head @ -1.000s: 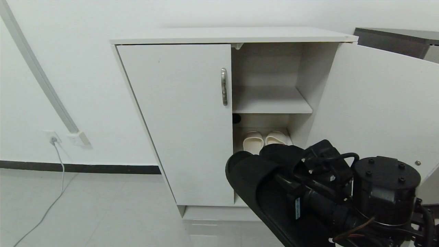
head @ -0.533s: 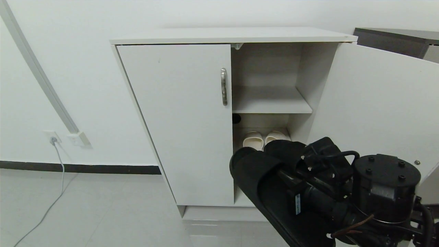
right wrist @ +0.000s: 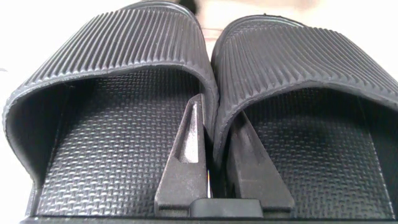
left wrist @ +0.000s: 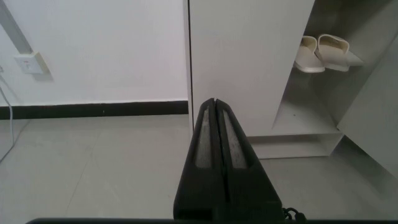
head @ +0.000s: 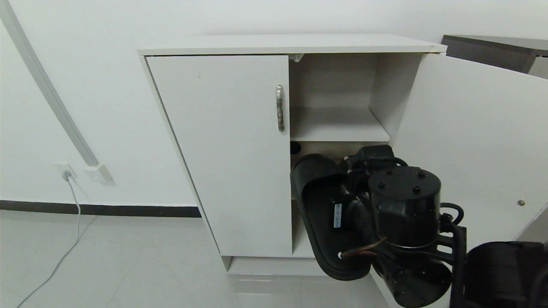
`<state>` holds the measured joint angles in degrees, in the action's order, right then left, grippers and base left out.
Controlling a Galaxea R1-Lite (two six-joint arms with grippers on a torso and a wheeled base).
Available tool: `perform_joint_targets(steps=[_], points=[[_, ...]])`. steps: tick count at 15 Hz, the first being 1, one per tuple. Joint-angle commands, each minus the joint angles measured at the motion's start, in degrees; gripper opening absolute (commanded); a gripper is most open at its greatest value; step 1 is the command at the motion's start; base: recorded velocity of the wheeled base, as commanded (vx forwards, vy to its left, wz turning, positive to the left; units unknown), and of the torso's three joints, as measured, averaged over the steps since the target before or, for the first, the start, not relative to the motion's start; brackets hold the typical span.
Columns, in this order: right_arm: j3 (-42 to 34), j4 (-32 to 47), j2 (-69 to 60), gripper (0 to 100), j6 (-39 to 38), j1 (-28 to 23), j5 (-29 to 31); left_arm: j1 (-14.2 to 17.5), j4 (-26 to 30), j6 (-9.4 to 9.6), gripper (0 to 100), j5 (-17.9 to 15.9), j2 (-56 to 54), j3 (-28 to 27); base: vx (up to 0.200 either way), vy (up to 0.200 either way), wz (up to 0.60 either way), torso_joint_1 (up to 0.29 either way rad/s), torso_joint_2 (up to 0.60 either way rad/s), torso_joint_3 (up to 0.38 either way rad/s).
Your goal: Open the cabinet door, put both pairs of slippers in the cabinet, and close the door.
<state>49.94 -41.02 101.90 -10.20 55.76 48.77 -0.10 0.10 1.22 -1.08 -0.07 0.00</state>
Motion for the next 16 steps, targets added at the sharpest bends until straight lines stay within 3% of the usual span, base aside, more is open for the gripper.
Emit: perform_joint_targets(steps=[1,6,12,16], points=[[2.88,0.15,2.6,0,-0.26,-0.04,0.44,0.01,-0.01,0.01,0,-0.06,0.07,0.0,0.0,-0.2,0.0,0.007,0.0,0.002],[8.59,1.12,6.12,0,-0.08,-1.09,2.47,0.01,-0.01,0.01,0,-0.15,0.07,0.0,0.0,0.0,0.0,0.0,0.0,0.0],[22.65,11.49,9.81,0,0.18,-6.8,2.64,0.01,-0.01,0.01,0,-0.06,0.07,0.0,0.0,0.0,0.0,0.0,0.0,0.0],[24.67,13.07,10.6,0,0.45,-8.91,2.64,0.01,-0.01,-0.08,0,-0.06,0.07,0.0,0.0,0.0,0.0,0.0,0.0,0.0]])
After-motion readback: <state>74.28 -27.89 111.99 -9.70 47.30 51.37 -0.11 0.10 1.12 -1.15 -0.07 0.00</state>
